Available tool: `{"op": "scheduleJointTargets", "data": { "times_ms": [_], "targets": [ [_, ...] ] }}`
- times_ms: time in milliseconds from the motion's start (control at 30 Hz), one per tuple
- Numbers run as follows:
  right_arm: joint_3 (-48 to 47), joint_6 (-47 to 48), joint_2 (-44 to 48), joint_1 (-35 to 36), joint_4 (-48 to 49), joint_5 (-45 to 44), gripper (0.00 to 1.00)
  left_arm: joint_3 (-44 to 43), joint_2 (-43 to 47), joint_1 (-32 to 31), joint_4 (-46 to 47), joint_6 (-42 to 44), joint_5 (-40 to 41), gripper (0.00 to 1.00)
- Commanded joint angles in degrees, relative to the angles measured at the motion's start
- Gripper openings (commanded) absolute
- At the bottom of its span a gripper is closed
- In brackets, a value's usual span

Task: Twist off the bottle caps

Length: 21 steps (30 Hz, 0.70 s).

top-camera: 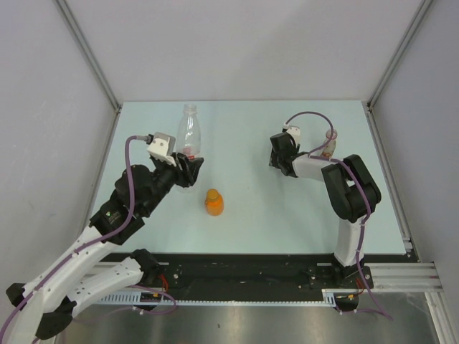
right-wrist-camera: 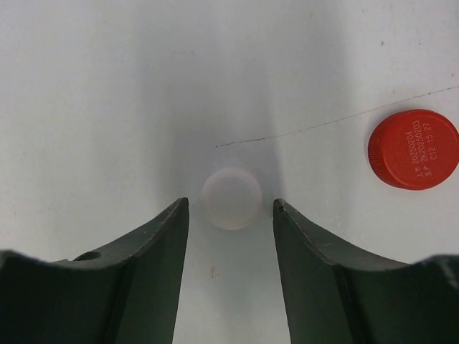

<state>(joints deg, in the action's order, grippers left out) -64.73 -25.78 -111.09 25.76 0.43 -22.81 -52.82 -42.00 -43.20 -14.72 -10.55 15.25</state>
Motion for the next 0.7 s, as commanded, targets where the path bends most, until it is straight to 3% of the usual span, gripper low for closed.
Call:
{"op": "scheduleJointTargets", "data": {
  "times_ms": [0,233,367,500,533,600,667],
  "targets": [
    [-0.4,-1.4,-0.1,-0.2,-5.2,0.2,0.55,0.3,0.8,0.2,1.1,-0.5,-0.2,0.17],
    [-0.6,-3.4,11.7,0.8,-8.7,2.2,0.59,0.3,0.1,0.2,1.6,-0.2,0.4,0.17],
    [-1.4,-2.9,20.5,3.4,-15.5,0.8,0.59,0.6,-0.1,0.2,2.3,-0.3,0.3,0.18],
    [-2.3,-1.8,35.1,7.0,-19.2,3.9,0.59,0.7,-1.1,0.2,2.9,0.2,-1.1,0.18],
    [-2.2,-0.4,37.8,8.6,-18.6,7.8,0.59,0.6,-1.3,0.2,3.7,0.7,-2.6,0.15],
    [-2.2,0.5,43.1,9.8,-15.7,12.9,0.59,1.5,-1.3,0.2,5.7,3.6,-13.3,0.15],
    [-2.1,-0.1,49.7,9.6,-12.0,24.1,0.61,2.4,-1.2,0.2,8.3,5.1,-26.8,0.15]
  ]
}}
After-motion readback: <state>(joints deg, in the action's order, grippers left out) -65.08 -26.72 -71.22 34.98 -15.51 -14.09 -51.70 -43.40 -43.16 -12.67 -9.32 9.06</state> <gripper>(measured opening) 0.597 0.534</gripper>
